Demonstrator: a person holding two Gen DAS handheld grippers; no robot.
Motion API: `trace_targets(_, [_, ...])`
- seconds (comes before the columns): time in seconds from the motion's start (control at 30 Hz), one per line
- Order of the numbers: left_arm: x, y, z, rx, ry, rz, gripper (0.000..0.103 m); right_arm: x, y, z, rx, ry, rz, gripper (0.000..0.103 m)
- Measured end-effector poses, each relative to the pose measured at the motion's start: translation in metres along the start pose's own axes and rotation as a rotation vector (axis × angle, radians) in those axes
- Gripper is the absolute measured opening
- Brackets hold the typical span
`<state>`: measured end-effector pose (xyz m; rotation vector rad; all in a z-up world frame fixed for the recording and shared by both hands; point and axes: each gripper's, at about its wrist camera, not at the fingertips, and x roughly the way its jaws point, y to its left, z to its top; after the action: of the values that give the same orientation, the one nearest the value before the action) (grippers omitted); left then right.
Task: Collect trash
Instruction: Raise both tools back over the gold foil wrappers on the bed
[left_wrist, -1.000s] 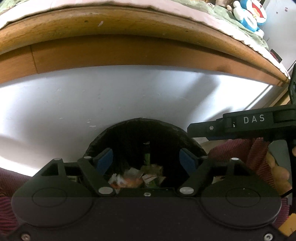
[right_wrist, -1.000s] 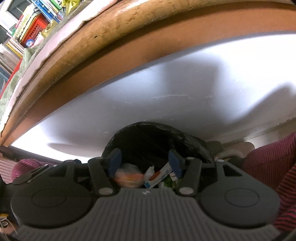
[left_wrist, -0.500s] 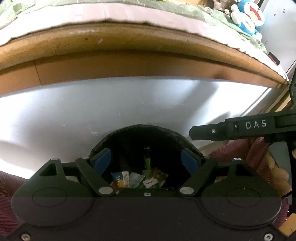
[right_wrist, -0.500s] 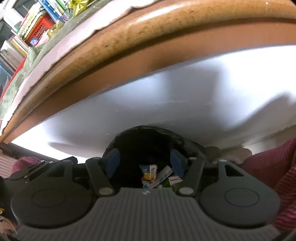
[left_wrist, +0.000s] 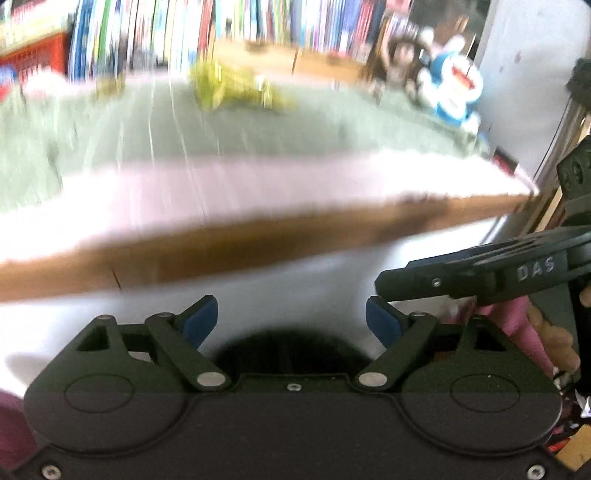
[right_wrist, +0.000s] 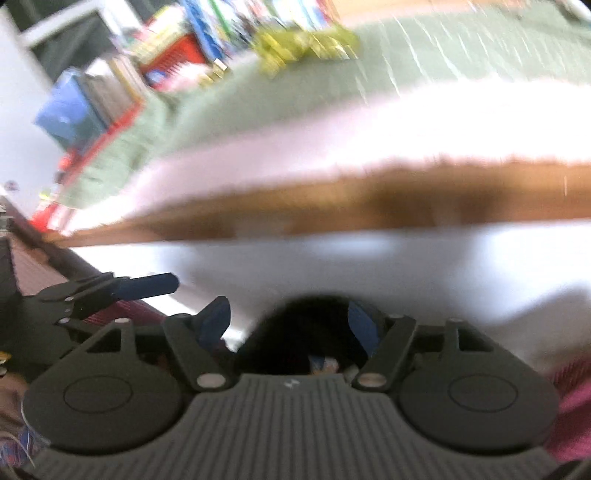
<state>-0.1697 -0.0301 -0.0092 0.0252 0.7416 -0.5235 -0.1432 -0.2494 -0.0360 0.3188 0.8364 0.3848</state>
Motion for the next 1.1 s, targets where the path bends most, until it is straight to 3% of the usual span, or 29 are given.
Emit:
trace_targets(0.1, [-0.018, -0.002, 0.020, 0.047, -0.100, 0.012, 0.089, -0.015, 0.005, 0.020, -0.023, -0.085, 0.024, 0.085])
trace_targets(0.2, [-0.025, -0.003, 0.040, 0.087, -0.173, 0.049, 0.091, -0.019, 0.007, 0.043, -0.042, -0.163, -0.006, 0.086])
trace_targets(0.43, [-0.015, 0.022, 0.096, 0.015, -0.247, 0.117, 0.091, -0.010, -0.011, 0.098, -0.033, -0.265, -0.101, 0.088])
trace_targets(0.67, [0.016, 0.082, 0.153, -0.065, -0.264, 0.243, 0.091, 0.016, -0.026, 0.148, 0.004, -0.293, -0.105, 0.095])
trace_targets(0.83, [0.048, 0.131, 0.195, -0.130, -0.261, 0.311, 0.091, 0.041, -0.010, 0.181, -0.107, -0.275, -0.118, 0.098])
trace_targets(1.1, [0.132, 0.186, 0.249, -0.140, -0.228, 0.383, 0.091, 0.108, 0.016, 0.223, -0.294, -0.200, -0.196, 0.098])
